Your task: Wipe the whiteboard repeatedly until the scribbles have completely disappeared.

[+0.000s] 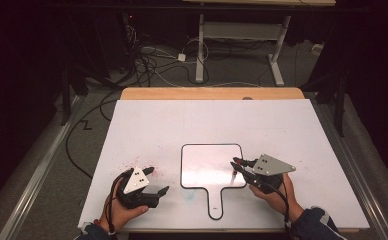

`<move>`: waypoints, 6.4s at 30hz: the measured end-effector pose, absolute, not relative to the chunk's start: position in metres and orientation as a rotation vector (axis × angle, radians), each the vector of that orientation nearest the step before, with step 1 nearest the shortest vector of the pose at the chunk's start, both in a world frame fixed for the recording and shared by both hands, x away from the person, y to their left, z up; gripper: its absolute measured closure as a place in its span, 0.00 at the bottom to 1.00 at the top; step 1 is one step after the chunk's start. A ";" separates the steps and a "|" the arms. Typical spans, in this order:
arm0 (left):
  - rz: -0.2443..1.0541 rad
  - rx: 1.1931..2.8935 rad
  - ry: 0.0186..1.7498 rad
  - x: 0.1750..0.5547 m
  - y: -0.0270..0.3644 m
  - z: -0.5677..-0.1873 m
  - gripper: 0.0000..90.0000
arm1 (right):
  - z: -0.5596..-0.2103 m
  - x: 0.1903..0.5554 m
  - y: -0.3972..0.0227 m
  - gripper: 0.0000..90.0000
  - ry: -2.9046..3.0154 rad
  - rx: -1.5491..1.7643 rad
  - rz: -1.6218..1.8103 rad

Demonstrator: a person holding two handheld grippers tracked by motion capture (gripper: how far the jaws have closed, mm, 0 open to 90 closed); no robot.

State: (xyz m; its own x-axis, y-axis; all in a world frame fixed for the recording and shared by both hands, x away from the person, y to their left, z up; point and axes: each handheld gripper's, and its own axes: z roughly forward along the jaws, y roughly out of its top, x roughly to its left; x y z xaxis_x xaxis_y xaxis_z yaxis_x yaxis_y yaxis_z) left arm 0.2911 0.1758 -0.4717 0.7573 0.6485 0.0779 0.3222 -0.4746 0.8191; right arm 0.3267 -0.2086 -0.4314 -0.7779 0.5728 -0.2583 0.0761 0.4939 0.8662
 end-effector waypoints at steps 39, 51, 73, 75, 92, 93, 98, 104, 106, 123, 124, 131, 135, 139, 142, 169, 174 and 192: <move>0.434 2.092 0.734 0.290 0.172 -0.474 0.23 | -0.428 0.318 -0.206 0.90 2.295 0.567 1.330; 0.452 2.108 0.711 0.291 0.175 -0.473 0.23 | -0.431 0.313 -0.161 0.90 2.347 0.456 1.381; 0.446 2.109 0.710 0.291 0.174 -0.473 0.23 | -0.429 0.336 -0.189 0.90 2.252 0.526 1.255; 0.444 2.108 0.711 0.292 0.174 -0.474 0.23 | -0.429 0.342 -0.194 0.90 2.242 0.559 1.265; 0.441 2.117 0.700 0.292 0.173 -0.474 0.23 | -0.435 0.343 -0.149 0.90 2.282 0.508 1.399; 0.441 2.117 0.700 0.292 0.173 -0.474 0.23 | -0.435 0.343 -0.147 0.90 2.286 0.508 1.402; 0.414 2.091 0.727 0.290 0.171 -0.475 0.23 | -0.436 0.340 -0.136 0.90 2.292 0.480 1.403; 0.412 2.089 0.726 0.289 0.171 -0.476 0.23 | -0.433 0.342 -0.144 0.90 2.297 0.471 1.349; 0.416 2.089 0.727 0.289 0.172 -0.475 0.23 | -0.432 0.341 -0.151 0.90 2.292 0.468 1.317; 0.446 2.124 0.699 0.291 0.171 -0.474 0.23 | -0.426 0.344 -0.217 0.90 2.248 0.596 1.244; 0.447 2.123 0.699 0.291 0.171 -0.474 0.23 | -0.427 0.344 -0.213 0.90 2.249 0.587 1.251; 0.444 2.119 0.697 0.290 0.173 -0.474 0.23 | -0.429 0.337 -0.194 0.90 2.282 0.509 1.277; 0.442 2.119 0.698 0.291 0.173 -0.474 0.23 | -0.430 0.339 -0.195 0.90 2.274 0.535 1.306; 0.444 2.124 0.694 0.291 0.171 -0.474 0.23 | -0.433 0.340 -0.181 0.90 2.273 0.512 1.351; 0.443 2.125 0.695 0.291 0.171 -0.474 0.23 | -0.435 0.339 -0.165 0.90 2.277 0.489 1.376; 0.426 2.115 0.703 0.291 0.175 -0.475 0.23 | -0.437 0.344 -0.098 0.90 2.338 0.366 1.401; 0.427 2.120 0.704 0.291 0.174 -0.475 0.23 | -0.435 0.346 -0.122 0.90 2.327 0.405 1.368; 0.420 2.129 0.706 0.292 0.173 -0.476 0.23 | -0.427 0.365 -0.188 0.90 2.259 0.658 1.273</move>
State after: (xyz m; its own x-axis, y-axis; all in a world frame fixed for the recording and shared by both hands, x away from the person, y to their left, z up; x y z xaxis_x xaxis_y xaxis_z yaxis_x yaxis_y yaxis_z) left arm 0.2919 0.1726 -0.4761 0.7856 0.6167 0.0497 0.3376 -0.4947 0.8008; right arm 0.3649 -0.1876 -0.4267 -0.7783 0.6075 -0.1584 0.1793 0.4568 0.8713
